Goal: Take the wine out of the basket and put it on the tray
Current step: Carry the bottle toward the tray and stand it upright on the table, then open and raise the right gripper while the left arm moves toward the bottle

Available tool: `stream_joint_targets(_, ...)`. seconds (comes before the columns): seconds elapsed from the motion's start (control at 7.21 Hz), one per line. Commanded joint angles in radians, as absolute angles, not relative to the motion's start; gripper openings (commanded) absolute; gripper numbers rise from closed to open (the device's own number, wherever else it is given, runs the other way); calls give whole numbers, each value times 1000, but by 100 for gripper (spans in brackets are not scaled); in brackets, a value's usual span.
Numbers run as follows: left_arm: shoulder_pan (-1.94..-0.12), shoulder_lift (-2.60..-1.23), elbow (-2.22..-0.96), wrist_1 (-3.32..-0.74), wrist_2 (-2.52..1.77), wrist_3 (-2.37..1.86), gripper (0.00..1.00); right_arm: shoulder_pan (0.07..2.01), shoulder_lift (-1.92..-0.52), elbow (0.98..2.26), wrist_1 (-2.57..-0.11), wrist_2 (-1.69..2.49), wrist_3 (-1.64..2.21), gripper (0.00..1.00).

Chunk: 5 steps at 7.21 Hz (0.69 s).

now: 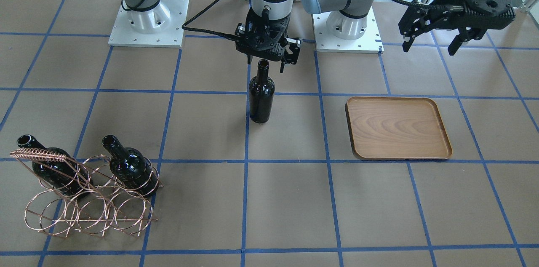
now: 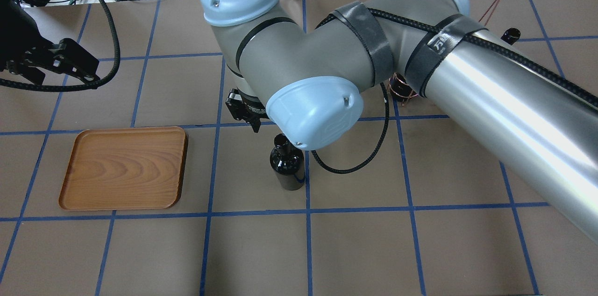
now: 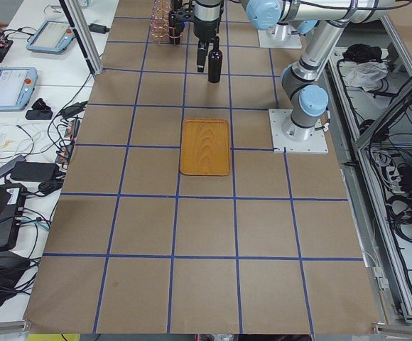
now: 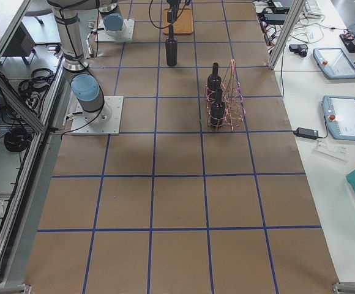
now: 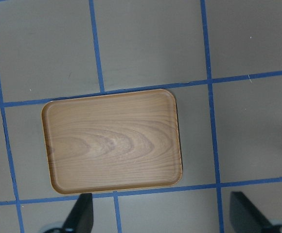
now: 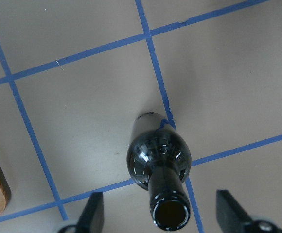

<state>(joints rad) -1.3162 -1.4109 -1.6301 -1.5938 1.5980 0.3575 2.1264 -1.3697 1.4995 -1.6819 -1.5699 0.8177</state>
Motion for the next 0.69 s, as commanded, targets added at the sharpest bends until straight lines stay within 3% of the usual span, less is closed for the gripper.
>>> stream_joint_targets(0.0, -1327, -1410, -1631, -1594, 1598, 339, 100, 2050, -1423, 1488, -1672, -1591, 690, 100)
stream_joint_targets(0.55, -1494, -1428, -1638, -1592, 1528, 234, 100, 1719, -1552, 1488, -1559, -1577, 125, 100)
